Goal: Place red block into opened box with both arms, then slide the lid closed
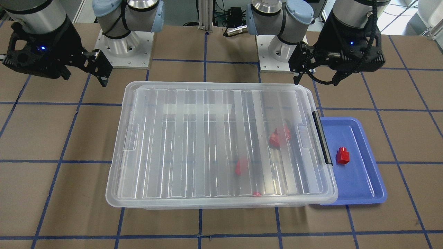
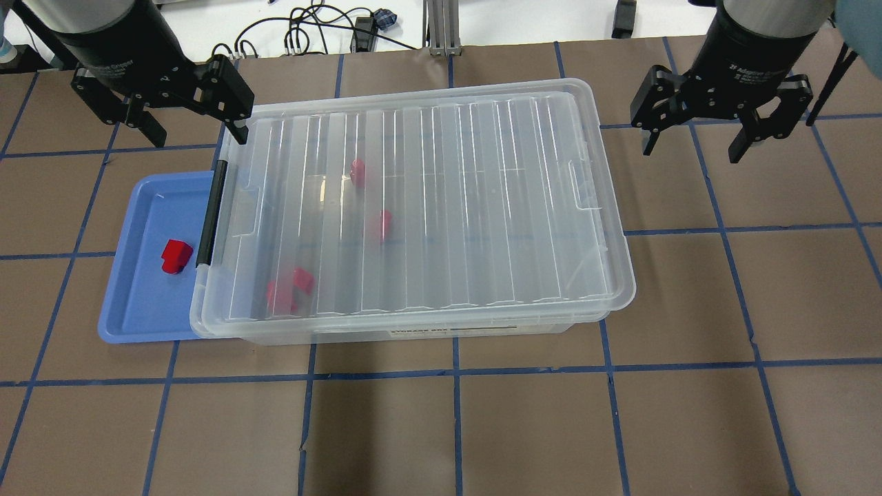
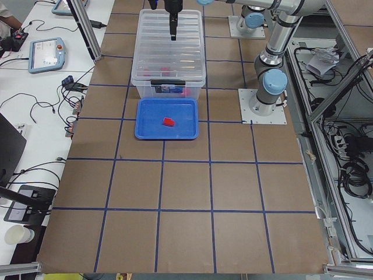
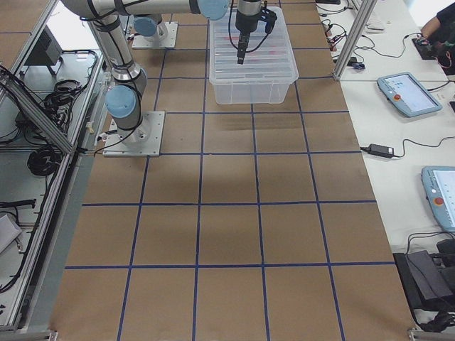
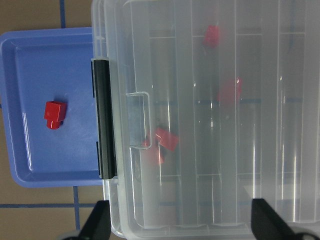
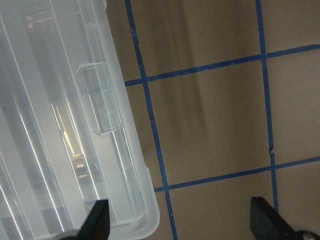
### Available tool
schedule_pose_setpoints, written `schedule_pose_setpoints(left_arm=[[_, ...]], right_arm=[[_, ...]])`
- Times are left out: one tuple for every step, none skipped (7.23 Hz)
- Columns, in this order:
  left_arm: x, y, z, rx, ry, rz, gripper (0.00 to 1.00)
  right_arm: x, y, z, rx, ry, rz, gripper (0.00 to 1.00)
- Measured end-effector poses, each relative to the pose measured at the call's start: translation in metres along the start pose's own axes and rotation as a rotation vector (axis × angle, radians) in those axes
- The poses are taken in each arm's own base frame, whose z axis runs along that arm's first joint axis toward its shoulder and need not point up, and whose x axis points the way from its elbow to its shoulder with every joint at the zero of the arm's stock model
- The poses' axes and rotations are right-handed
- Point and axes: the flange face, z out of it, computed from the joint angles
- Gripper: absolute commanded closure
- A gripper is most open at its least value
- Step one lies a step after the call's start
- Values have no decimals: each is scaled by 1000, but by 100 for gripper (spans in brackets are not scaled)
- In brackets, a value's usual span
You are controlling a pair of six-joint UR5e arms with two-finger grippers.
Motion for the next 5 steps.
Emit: schedule_pose_setpoints(left_arm=[[0, 0, 0, 1, 0, 0, 0], [0, 0, 0, 1, 0, 1, 0], [0, 0, -1, 3, 0, 1, 0], [0, 0, -1, 3, 1, 2, 0], [-1, -1, 0, 1, 0, 3, 0]], right_arm=[[-2, -11, 12, -9, 1, 2, 0], [-4, -26, 27, -14, 3, 2, 0], [-6, -41, 43, -21, 6, -1, 0], [-7, -54, 59, -27, 5, -5, 0], [-10, -66, 72, -33, 4, -7, 0]])
